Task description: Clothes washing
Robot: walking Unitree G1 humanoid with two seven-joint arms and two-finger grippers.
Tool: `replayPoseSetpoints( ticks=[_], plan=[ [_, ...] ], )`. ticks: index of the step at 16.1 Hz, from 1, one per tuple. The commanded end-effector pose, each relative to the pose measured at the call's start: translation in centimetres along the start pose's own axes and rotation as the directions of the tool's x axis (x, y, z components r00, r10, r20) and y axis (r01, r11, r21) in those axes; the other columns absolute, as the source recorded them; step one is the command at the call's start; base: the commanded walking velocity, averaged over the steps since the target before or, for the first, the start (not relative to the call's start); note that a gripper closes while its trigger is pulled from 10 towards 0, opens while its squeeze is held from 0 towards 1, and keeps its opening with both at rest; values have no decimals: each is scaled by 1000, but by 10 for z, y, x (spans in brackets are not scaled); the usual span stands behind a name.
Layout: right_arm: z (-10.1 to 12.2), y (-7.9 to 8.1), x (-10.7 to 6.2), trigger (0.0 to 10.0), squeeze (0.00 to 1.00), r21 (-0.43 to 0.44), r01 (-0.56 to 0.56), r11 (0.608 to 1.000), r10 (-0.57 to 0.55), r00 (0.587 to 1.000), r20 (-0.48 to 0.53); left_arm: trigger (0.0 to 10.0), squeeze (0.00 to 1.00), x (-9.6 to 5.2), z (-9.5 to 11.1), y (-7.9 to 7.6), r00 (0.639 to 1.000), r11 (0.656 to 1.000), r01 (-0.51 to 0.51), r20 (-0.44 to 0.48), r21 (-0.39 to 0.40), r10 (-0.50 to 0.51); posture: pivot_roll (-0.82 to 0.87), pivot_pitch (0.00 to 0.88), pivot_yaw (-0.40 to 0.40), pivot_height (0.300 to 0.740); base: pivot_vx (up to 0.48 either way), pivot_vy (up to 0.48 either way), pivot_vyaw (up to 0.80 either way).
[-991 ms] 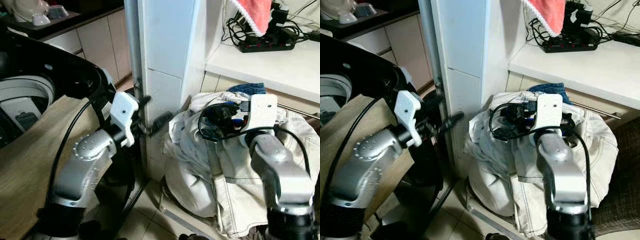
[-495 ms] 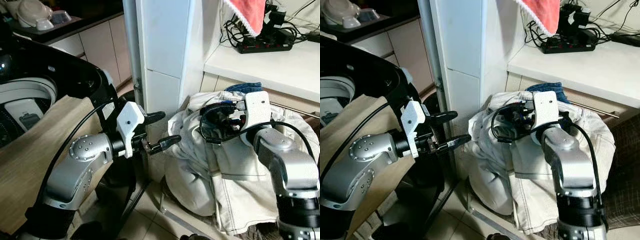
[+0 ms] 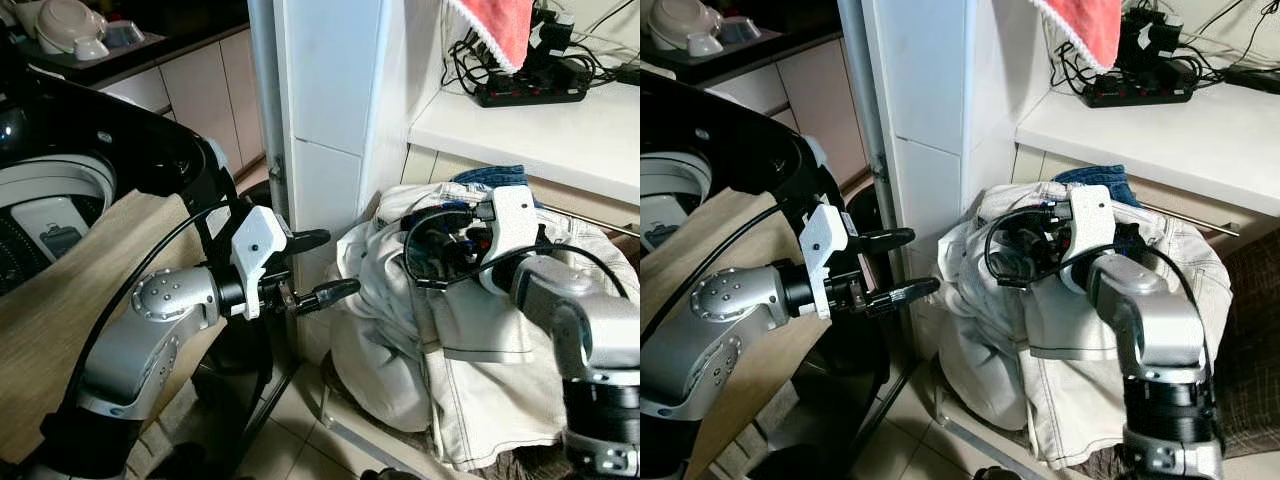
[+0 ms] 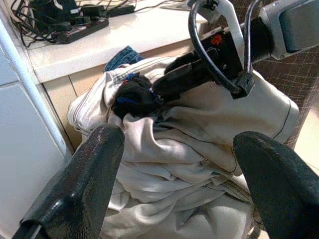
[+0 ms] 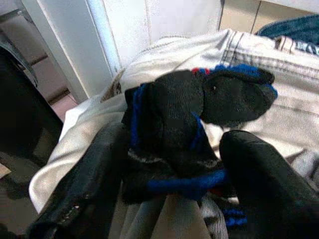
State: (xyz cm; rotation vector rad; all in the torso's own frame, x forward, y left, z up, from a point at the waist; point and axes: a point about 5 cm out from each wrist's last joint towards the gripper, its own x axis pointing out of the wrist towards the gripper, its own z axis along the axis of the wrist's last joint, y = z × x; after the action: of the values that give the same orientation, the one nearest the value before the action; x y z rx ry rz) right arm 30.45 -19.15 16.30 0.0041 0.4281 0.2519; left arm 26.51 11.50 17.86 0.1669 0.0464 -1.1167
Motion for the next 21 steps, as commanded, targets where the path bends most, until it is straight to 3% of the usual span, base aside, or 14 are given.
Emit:
replayPoseSetpoints(
  ticks=[1, 4, 10, 14, 18, 21],
  plan=[
    [1, -1, 0, 0, 0, 6, -16, 1000, 17, 1000, -14, 10000, 0, 2, 4, -1, 1000, 1000, 25, -5, 11, -25, -87, 0, 34, 740, 0, 0, 0],
    [3, -3, 1, 0, 0, -23, -18, 1000, 17, 1000, -20, 10000, 0, 3, 5, 0, 1000, 999, 27, -4, 18, -26, -81, 0, 33, 740, 0, 0, 0],
    [6, -8, 0, 0, 0, 3, -29, 1000, 30, 999, -19, 10000, 0, 4, 6, 2, 1000, 999, 21, -3, 26, -21, -77, 0, 31, 740, 0, 0, 0],
    [10, -11, -1, 0, 0, 78, -47, 996, 47, 999, -4, 10000, 0, 4, 8, 5, 1000, 1000, 11, 5, 26, -11, -78, 0, 34, 740, 0, 0, 0],
    [17, -14, -4, 0, 0, 161, -69, 985, 57, 995, 77, 10000, 0, 5, 7, 7, 1000, 999, 4, 5, 34, -4, -79, 0, 34, 740, 0, 0, 0],
    [37, -17, -12, 0, 0, 230, -123, 965, 78, 978, 196, 10000, 0, 7, 7, 8, 1000, 999, -7, 12, 35, 6, -86, 0, 41, 740, 0, 0, 0]
  ],
)
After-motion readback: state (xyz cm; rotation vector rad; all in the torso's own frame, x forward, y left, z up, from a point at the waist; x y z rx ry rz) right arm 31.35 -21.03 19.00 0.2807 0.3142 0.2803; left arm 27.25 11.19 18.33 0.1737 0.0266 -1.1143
